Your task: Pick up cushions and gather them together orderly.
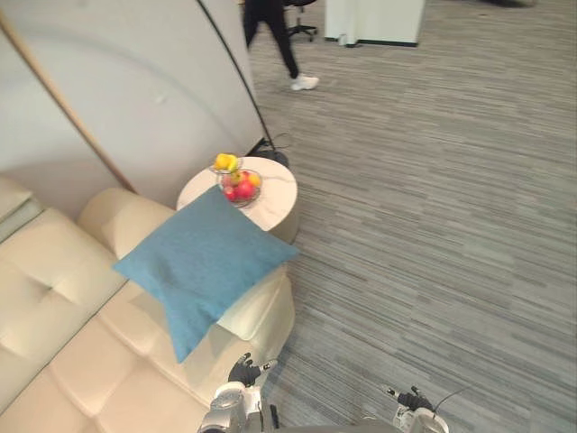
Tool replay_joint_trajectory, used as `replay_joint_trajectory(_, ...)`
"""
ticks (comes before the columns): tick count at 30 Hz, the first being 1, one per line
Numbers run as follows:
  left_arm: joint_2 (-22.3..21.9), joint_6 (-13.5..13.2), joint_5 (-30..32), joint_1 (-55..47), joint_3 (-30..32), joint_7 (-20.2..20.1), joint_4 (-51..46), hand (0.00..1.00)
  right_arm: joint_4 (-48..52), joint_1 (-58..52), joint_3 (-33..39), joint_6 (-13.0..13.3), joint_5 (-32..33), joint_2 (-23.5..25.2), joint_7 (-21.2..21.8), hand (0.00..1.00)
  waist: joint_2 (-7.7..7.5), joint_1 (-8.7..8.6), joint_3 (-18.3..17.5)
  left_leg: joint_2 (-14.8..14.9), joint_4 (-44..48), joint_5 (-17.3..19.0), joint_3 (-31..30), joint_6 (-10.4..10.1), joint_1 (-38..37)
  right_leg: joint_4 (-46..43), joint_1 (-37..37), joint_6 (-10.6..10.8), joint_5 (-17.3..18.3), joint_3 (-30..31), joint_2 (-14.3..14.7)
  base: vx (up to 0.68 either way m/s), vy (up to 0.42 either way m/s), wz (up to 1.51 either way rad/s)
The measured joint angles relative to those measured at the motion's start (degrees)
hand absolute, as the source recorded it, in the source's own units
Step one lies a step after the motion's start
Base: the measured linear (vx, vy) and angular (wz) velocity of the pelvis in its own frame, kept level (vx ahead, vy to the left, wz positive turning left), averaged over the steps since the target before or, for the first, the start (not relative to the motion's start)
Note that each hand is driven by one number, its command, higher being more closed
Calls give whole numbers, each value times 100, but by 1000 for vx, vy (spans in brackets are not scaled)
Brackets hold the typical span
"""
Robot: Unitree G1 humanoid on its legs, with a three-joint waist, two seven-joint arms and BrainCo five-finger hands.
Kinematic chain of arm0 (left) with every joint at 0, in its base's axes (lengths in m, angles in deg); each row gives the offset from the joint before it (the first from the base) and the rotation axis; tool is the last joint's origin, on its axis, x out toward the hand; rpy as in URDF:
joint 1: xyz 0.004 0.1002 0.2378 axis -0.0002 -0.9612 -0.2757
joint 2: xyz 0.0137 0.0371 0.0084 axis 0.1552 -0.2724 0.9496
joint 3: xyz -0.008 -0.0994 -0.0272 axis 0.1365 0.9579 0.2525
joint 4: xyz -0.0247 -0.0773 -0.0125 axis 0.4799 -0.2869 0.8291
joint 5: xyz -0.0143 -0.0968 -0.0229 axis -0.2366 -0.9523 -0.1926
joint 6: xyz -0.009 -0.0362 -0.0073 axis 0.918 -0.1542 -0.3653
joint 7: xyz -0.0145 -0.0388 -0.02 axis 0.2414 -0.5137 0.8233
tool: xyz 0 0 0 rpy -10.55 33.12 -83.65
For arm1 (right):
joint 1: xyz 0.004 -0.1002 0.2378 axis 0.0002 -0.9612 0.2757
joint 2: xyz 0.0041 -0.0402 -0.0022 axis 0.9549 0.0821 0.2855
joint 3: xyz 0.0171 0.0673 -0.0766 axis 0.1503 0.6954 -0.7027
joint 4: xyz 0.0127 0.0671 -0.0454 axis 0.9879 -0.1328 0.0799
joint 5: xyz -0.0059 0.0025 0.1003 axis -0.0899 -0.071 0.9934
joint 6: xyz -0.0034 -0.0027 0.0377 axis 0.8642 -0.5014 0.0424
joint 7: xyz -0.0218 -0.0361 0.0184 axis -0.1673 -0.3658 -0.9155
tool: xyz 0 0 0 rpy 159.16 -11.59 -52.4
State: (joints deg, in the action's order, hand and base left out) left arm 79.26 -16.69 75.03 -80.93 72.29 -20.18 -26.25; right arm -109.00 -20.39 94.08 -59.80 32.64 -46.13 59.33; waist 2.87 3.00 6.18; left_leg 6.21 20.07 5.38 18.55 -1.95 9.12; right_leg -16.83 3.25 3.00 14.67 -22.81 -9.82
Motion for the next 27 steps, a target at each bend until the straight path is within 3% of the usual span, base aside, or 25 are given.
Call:
replay_joint_trajectory(5,166,-4,44,35,-113,-58,25,0,-59,22,90,-15,-9,43,24,0,-203,49,3,-446,-755,66,13,315,-335,-347,-26,110,-37,72,-269,144,118,48)
replay_joint_trajectory(7,177,1,43,11,-140,-110,101,0,9,-131,33,-13,-22,35,60,0,-283,18,22,-655,-1028,151,-159,309,-747,-1910,-404,313,-174,475,-617,80,124,44)
replay_joint_trajectory(8,188,22,43,-4,-174,-112,97,0,73,-194,9,3,50,79,109,0,-300,-4,-27,-730,-1027,235,-319,341,-873,-2734,-754,433,-442,781,-743,121,58,68)
replay_joint_trajectory(10,285,40,-10,21,-162,-88,85,0,240,-299,-190,46,58,130,122,0,-426,-23,-57,-775,-1023,299,-748,352,-974,-3723,-1323,477,-409,1386,-580,168,-8,100)
replay_joint_trajectory(11,295,37,-17,28,-160,-82,78,0,239,-297,-200,50,60,152,120,0,-447,-19,-47,-772,-1032,301,-836,353,-999,-3735,-1398,470,-322,1471,-507,170,-72,103)
replay_joint_trajectory(13,274,52,-24,27,-137,-53,60,0,221,-293,-248,53,60,170,119,0,-440,10,-51,-763,-1106,287,-1234,381,-1134,-3011,-1535,346,14,2021,-133,171,-116,85)
replay_joint_trajectory(15,237,54,-23,26,-86,-47,60,0,216,-285,-260,55,92,207,122,0,-420,7,-61,-732,-1091,321,-1524,326,-1115,-2181,-1507,298,76,2588,198,152,-165,79)
replay_joint_trajectory(17,174,55,-20,39,-77,-48,61,0,176,-257,-275,69,112,201,118,0,-366,-10,-44,-653,-960,401,-1958,190,-1028,-1424,-1515,232,46,3315,585,192,-273,117)
replay_joint_trajectory(18,130,52,-13,40,12,-54,64,0,151,-272,-280,76,122,220,117,0,-394,-46,-67,-645,-745,455,-2284,0,-838,-755,-1390,192,-191,3677,703,203,-405,144)
replay_joint_trajectory(19,143,44,-6,45,81,-57,42,0,138,-294,-279,80,129,270,112,0,-550,-73,-88,-730,-628,515,-2441,-91,-745,-396,-1307,181,-488,3702,605,134,-362,152)
replay_joint_trajectory(20,71,36,11,68,134,-60,121,0,103,-263,-169,74,172,253,123,0,-412,-88,-103,-653,-544,540,-2659,-210,-725,-523,-1265,121,-404,3298,609,171,-339,133)
replay_joint_trajectory(23,-23,35,42,-9,136,-76,132,0,26,-215,-195,52,117,65,110,0,-135,-53,-192,-231,-790,327,-2375,-420,-724,-439,-1123,-63,-295,2667,716,187,-282,96)
replay_joint_trajectory(27,-23,36,41,-27,161,-61,104,0,-17,-174,-303,18,119,14,101,0,-127,-19,-184,-63,-1041,-46,-1602,-353,-717,-274,-915,-163,-271,2091,657,53,-153,64)
